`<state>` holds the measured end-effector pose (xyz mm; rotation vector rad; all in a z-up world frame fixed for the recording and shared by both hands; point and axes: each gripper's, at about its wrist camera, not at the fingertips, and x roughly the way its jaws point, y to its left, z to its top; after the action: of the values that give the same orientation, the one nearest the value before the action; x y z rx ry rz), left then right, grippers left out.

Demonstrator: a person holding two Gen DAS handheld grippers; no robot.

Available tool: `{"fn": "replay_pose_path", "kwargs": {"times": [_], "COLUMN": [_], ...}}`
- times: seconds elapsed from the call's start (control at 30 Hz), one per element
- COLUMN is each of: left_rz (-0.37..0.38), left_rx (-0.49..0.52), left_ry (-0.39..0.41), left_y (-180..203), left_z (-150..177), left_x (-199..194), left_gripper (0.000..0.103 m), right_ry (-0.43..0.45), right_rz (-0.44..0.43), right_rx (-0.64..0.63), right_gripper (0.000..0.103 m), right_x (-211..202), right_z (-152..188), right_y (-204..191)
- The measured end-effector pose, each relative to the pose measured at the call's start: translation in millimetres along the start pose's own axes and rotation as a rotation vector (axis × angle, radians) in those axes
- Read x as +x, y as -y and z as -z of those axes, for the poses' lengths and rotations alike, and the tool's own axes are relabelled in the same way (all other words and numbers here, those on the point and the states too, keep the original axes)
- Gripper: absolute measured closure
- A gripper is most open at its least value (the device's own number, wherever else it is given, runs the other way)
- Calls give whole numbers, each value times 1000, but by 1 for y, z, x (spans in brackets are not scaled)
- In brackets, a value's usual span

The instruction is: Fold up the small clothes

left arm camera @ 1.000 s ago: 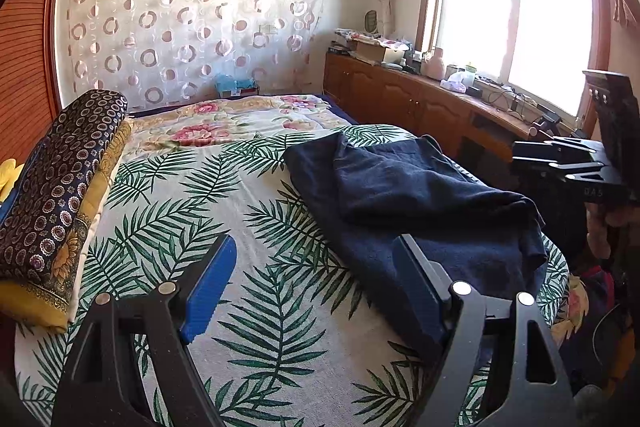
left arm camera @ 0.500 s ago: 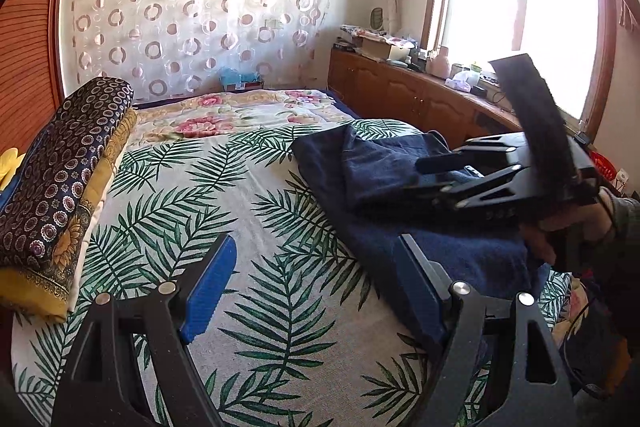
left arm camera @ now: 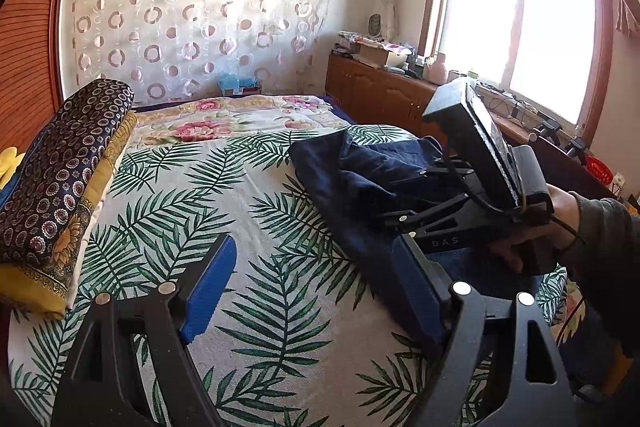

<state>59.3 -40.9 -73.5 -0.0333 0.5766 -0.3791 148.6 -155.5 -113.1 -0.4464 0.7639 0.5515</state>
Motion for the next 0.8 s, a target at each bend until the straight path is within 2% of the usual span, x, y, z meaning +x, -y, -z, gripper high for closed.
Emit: {"fn": "replay_pose_path", "kwargs": {"times": [0.03, 0.07, 0.13, 0.3, 0.4, 0.57, 0.7, 0.77, 0.8], "left_rz": [1, 2, 4, 9, 12, 19, 21, 23, 23], "left_rx": [0, 1, 4, 9, 9, 15, 22, 24, 24], "left_ry": [-2, -4, -6, -9, -13, -21, -29, -34, -36], "left_y": [0, 1, 2, 5, 6, 9, 12, 13, 13], "left_z": [0, 1, 1, 1, 2, 2, 4, 4, 4], "left_x": [0, 1, 1, 3, 4, 7, 9, 10, 10], "left_gripper": [22, 22, 22, 22, 22, 22, 22, 22, 22], "right_ry": [4, 8, 20, 122, 148, 102, 61, 57, 68], "right_rz": [11, 26, -2, 57, 100, 211, 356, 378, 356], "right_rx": [-3, 0, 40, 126, 201, 330, 415, 463, 468], "right_gripper": [57, 80, 91, 93, 93, 94, 94, 94, 94], "right_x": [-1, -3, -10, -45, -63, -66, -59, -58, -59], "right_z": [1, 2, 1, -5, -8, -10, -7, -3, 0], "right_y": [-1, 2, 10, 42, 74, 128, 153, 157, 155]}}
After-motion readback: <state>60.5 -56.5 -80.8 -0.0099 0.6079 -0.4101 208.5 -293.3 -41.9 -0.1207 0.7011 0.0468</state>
